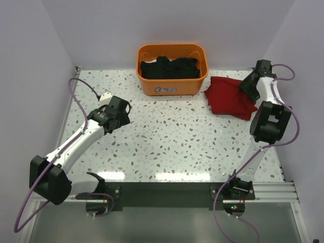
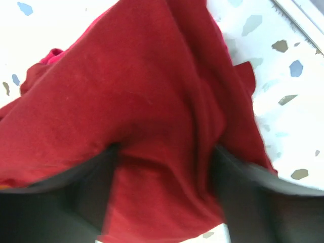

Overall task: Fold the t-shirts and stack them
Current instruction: Neatly place the folded tshirt to the corner

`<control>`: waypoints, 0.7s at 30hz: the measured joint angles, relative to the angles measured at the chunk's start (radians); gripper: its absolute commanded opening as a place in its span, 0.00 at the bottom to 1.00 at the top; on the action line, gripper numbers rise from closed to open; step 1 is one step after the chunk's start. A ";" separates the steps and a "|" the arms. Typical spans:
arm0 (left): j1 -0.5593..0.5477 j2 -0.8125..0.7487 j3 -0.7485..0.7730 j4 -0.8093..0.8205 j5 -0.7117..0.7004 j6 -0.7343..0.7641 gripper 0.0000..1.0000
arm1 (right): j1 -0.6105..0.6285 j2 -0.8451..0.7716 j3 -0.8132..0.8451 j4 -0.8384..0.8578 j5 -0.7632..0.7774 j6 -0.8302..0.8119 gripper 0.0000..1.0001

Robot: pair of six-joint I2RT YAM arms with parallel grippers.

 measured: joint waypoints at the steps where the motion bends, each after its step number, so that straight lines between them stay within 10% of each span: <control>1: 0.000 0.000 0.000 0.000 0.002 0.000 1.00 | 0.003 0.000 0.002 0.002 -0.003 0.000 0.91; 13: 0.000 -0.041 0.000 0.013 0.042 0.019 1.00 | 0.010 -0.267 0.032 -0.067 0.030 -0.109 0.99; 21: 0.000 -0.169 -0.018 0.034 0.065 0.027 1.00 | 0.162 -0.801 -0.397 0.007 0.043 -0.176 0.99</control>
